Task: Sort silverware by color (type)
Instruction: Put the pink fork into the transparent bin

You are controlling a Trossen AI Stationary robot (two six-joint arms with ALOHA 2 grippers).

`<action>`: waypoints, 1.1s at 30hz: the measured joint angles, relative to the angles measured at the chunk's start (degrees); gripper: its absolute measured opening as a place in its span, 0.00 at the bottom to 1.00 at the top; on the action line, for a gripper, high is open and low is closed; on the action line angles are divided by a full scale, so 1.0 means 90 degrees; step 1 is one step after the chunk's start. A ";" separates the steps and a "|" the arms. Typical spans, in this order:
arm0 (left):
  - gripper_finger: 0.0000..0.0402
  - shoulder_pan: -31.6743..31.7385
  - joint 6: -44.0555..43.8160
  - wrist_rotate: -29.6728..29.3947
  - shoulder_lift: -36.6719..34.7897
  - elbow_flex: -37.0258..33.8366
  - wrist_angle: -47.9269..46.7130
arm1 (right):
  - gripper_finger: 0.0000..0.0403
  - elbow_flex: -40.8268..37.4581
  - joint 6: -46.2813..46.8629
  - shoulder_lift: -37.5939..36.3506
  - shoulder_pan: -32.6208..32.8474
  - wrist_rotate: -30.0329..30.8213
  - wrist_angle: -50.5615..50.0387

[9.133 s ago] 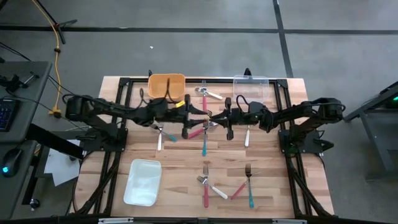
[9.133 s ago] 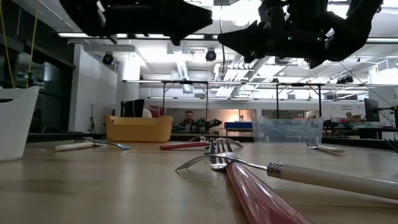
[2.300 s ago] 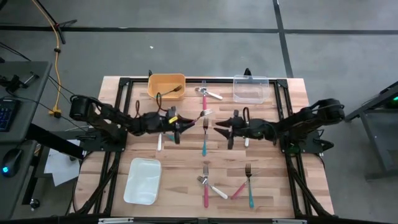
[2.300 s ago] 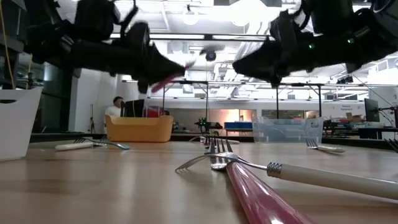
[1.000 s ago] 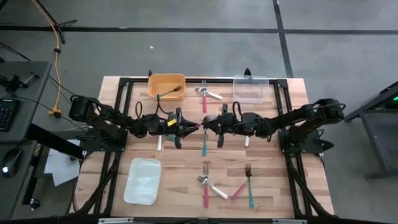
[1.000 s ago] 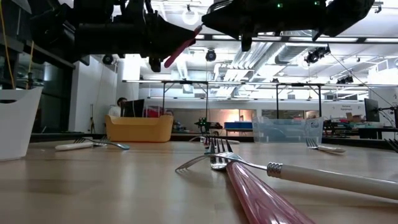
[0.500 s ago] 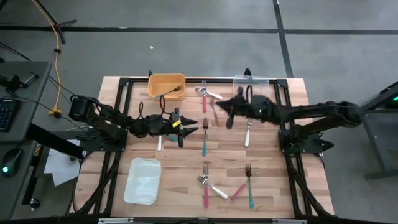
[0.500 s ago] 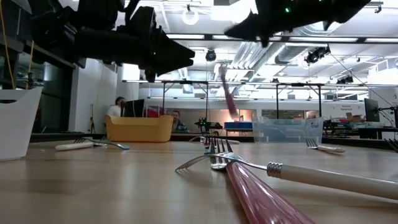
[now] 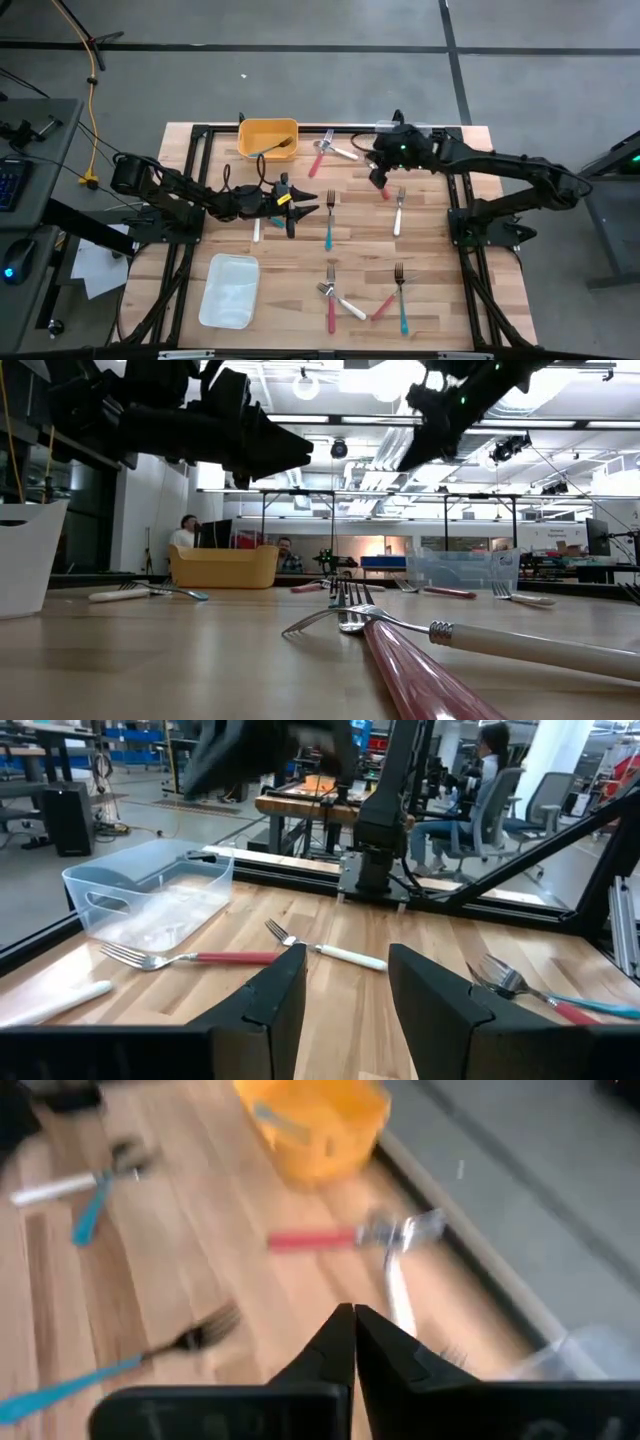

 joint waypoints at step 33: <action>0.34 0.0000 0.0112 0.0003 0.0000 0.0000 -0.0044 | 0.32 -0.0336 0.2449 0.3128 -0.0369 0.1331 0.0111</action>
